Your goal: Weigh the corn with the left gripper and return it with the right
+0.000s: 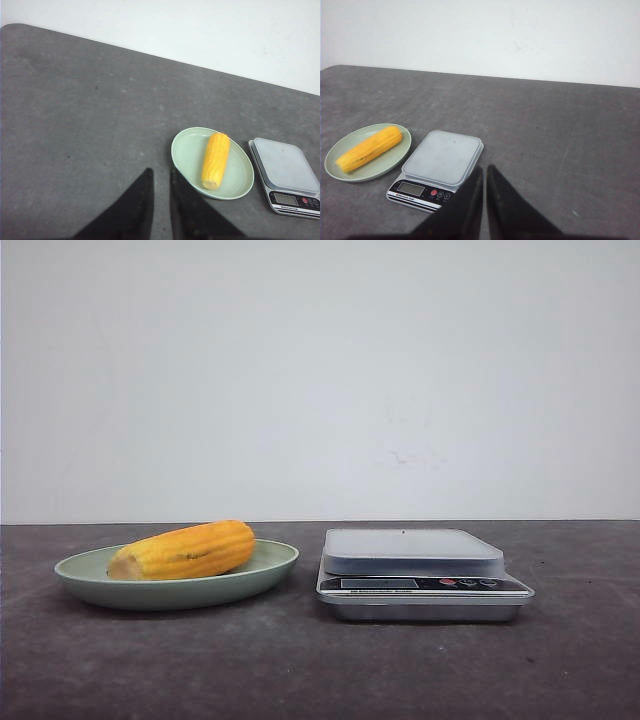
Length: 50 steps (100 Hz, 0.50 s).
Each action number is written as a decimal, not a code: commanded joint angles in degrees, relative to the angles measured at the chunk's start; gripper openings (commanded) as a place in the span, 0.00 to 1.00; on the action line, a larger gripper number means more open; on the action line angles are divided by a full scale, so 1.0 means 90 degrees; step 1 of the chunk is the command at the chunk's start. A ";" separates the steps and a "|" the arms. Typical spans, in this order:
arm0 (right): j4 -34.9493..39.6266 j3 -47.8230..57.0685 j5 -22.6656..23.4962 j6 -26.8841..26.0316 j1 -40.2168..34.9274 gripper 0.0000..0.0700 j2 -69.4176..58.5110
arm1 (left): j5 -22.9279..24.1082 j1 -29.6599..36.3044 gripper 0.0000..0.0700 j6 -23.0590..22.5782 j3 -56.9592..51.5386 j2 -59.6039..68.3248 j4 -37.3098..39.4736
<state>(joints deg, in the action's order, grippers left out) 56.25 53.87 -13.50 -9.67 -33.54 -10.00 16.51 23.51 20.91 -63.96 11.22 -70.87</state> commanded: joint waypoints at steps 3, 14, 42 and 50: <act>-0.0061 0.0100 -0.0005 -0.0044 -0.0036 0.01 0.0000 | -0.0002 0.0019 0.03 -0.0080 -0.0066 -0.0002 0.0066; -0.0061 0.0100 -0.0005 -0.0044 -0.0036 0.01 0.0000 | -0.0005 0.0019 0.03 -0.0080 -0.0066 -0.0002 0.0066; -0.0061 0.0100 -0.0005 -0.0044 -0.0036 0.01 0.0000 | 0.0306 -0.0389 0.03 -0.0522 0.0753 -0.0160 0.0833; -0.0061 0.0100 -0.0005 -0.0044 -0.0036 0.01 0.0000 | 0.0372 -0.0767 0.03 -0.0658 0.1632 -0.0454 0.2198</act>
<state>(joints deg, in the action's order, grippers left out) 56.25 53.87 -13.52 -9.67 -33.54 -10.00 19.64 18.24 18.09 -53.89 8.64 -60.40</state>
